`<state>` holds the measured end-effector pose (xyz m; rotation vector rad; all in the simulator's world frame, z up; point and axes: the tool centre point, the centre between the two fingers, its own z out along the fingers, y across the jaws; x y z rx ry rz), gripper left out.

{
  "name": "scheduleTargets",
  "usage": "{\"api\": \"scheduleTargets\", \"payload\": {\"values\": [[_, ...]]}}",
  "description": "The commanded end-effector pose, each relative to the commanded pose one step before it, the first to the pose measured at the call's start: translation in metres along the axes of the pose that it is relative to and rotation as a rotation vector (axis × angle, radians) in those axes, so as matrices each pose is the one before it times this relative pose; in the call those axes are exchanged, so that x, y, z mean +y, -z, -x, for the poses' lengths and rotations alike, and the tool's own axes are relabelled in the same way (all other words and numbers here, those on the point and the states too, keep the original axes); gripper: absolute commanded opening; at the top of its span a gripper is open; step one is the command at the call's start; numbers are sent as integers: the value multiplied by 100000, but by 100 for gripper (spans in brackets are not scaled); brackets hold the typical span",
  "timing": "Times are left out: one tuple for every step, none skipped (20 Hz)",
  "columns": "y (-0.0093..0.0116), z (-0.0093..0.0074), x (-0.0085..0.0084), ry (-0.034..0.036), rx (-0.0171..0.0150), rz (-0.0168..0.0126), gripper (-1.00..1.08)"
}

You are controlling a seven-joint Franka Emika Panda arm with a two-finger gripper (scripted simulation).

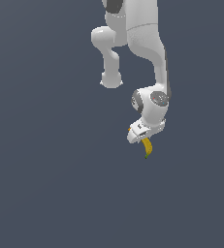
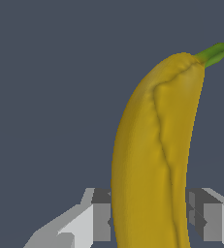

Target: Pick up the object and move it to a goal position.

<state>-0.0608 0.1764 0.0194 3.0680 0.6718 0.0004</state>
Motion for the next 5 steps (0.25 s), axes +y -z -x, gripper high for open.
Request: {"api": "scheduleTargets", "payload": {"values": [[-26, -572, -1011, 167, -2, -97, -100], [-1, -125, -151, 0, 0, 0, -100], [-1, -85, -79, 0, 0, 0, -100], [-1, -46, -21, 0, 0, 0, -100], [0, -13, 2, 0, 0, 0, -100]]}}
